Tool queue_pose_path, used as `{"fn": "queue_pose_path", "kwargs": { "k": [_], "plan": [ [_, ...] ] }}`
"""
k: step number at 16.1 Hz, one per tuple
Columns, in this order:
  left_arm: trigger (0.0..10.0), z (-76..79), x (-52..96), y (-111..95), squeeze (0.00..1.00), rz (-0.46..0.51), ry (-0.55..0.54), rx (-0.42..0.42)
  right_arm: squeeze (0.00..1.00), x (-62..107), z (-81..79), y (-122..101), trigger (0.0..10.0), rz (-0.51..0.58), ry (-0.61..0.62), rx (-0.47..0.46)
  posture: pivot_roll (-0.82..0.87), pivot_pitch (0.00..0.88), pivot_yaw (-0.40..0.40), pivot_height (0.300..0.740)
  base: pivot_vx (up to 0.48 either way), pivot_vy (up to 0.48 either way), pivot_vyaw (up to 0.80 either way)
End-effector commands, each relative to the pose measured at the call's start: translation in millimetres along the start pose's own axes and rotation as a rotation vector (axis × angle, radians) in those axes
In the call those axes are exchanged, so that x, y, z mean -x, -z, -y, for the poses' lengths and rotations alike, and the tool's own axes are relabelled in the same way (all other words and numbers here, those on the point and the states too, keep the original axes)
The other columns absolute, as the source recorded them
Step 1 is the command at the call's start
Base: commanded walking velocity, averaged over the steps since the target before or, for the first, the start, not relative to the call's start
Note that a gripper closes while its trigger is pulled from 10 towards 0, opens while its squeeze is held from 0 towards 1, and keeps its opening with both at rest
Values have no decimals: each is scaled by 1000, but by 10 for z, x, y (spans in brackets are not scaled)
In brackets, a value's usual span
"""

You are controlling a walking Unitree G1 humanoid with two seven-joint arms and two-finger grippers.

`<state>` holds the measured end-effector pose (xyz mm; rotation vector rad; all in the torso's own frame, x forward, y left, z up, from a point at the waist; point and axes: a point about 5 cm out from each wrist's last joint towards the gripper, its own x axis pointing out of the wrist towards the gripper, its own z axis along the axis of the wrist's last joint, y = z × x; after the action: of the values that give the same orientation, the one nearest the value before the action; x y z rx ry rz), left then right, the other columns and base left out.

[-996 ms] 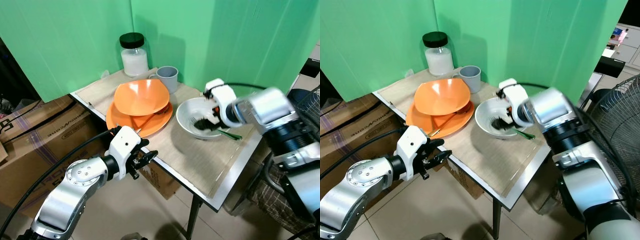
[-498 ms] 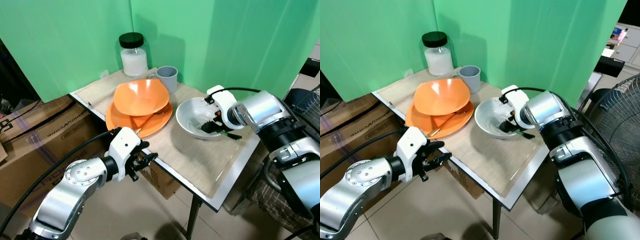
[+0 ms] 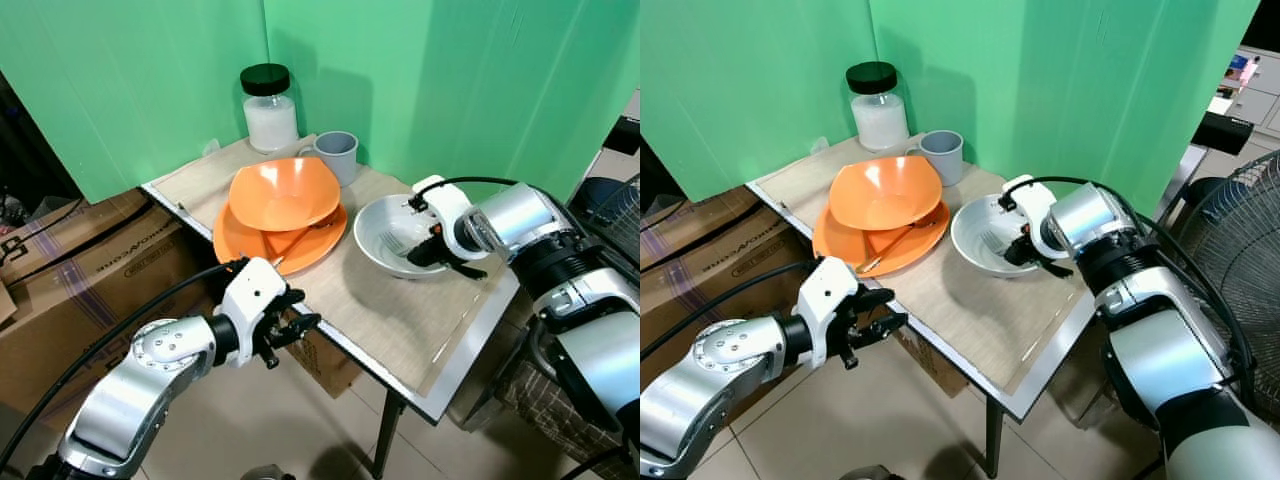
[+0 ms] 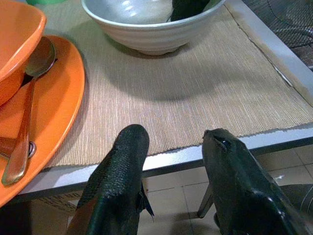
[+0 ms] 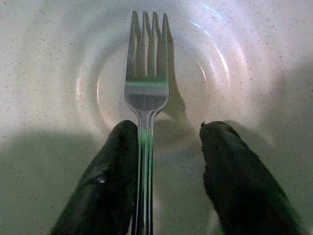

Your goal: Setting the table

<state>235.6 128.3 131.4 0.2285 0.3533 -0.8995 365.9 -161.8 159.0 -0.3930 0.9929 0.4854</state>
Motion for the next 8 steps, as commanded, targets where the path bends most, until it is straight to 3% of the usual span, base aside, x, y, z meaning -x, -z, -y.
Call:
{"fn": "queue_pose_path", "kwargs": {
  "k": [1, 8],
  "plan": [
    [10000, -4, 10, -21, 0, -9, 4, -18, 0, 23, -6, -62, 0, 7, 3, 26, 36, 0, 63, 740, 0, 0, 0],
    [10000, 0, 6, -22, 0, -11, 10, -19, 0, -11, 12, -27, 0, -11, -13, 32, 34, 0, 66, 740, 0, 0, 0]
  ]
}}
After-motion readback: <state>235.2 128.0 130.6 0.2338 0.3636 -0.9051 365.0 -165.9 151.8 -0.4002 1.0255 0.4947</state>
